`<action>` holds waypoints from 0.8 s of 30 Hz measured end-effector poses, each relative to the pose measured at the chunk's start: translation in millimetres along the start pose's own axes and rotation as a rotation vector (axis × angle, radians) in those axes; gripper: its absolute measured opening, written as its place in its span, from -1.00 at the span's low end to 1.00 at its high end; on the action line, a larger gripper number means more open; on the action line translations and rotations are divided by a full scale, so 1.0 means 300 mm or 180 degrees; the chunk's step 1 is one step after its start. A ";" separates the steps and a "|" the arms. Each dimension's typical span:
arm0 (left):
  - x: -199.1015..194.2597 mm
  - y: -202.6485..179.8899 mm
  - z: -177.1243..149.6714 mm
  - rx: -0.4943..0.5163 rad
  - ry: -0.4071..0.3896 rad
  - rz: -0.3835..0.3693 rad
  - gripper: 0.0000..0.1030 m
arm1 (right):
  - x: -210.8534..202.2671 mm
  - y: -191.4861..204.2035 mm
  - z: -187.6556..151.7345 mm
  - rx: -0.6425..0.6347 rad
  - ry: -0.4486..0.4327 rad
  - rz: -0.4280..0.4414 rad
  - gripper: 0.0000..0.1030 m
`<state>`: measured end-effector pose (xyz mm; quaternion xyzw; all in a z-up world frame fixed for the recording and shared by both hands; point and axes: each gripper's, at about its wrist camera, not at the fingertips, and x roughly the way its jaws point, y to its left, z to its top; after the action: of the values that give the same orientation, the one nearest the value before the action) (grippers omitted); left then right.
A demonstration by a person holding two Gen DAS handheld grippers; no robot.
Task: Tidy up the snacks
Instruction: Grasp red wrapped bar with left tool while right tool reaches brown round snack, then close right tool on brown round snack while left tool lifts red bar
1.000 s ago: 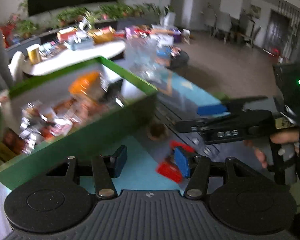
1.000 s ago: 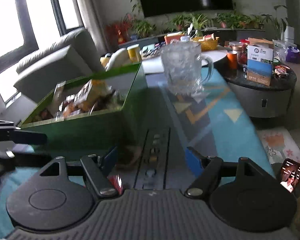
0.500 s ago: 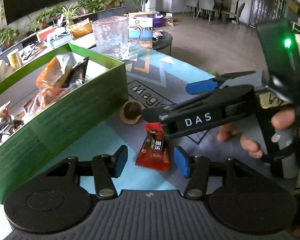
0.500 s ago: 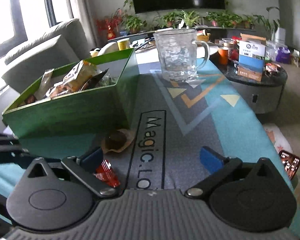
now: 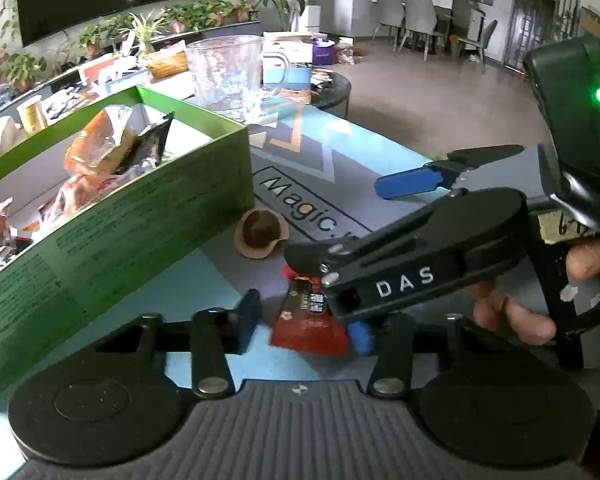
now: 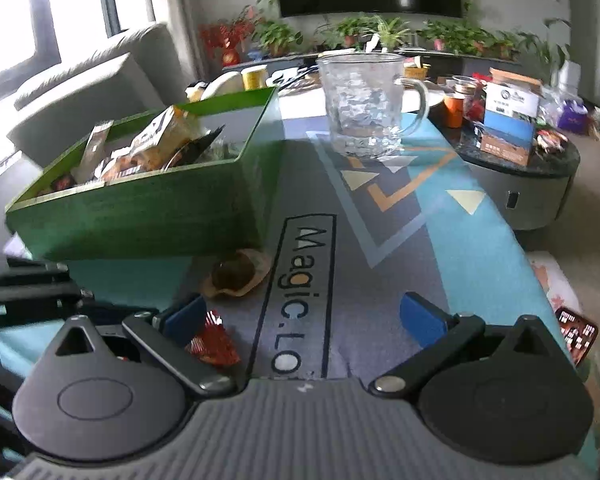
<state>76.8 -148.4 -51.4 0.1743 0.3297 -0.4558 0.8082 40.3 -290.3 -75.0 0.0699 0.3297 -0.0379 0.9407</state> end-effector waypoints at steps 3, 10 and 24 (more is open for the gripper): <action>-0.021 0.002 -0.007 -0.0026 -0.0011 0.0007 -0.34 | -0.005 0.020 -0.001 -0.0031 0.0002 -0.0109 0.75; -0.139 0.047 -0.079 -0.0320 -0.0157 0.0267 -0.34 | -0.024 0.080 0.018 -0.0051 -0.0092 0.0123 0.07; -0.352 0.185 -0.117 -0.0752 -0.0477 0.0812 -0.33 | 0.071 0.188 0.052 -0.0234 -0.0023 -0.0208 -0.13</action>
<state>72.3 -33.3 -4.6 0.0842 0.2950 -0.3195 0.8966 73.0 -237.5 -70.1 0.0244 0.3295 -0.0567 0.9421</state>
